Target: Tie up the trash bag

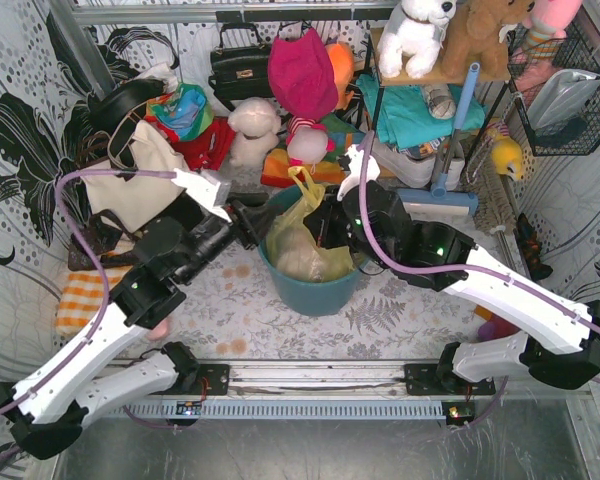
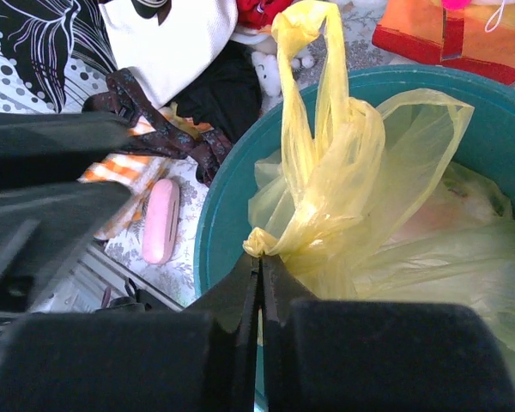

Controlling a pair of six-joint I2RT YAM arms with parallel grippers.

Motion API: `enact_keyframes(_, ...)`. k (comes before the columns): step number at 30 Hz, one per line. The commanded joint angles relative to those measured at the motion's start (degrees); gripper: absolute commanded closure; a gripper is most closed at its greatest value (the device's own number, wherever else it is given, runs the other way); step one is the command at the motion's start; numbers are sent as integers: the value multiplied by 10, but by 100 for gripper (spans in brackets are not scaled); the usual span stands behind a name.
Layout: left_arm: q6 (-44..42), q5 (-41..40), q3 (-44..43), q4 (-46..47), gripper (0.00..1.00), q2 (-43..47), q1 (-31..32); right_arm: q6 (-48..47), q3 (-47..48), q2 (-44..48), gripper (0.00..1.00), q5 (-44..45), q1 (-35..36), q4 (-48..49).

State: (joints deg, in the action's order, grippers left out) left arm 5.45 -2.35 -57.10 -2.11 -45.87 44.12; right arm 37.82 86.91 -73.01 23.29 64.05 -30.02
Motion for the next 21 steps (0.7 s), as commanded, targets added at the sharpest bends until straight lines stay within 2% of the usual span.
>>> enact_keyframes(1,38,60,13,-34,52,-31,-14,-18,30,7,100,9,0,-32)
enact_keyframes(6,50,135,10,-21,49,-67,-43,-19,38,2,100,6,1,-55)
enact_keyframes(11,62,205,15,11,49,-97,-100,-18,37,-1,100,8,1,-68)
enact_keyframes(15,75,297,27,64,45,-117,-136,-18,36,-5,100,9,1,-70)
enact_keyframes(21,86,411,36,124,43,-154,-149,-14,31,-7,100,21,1,-70)
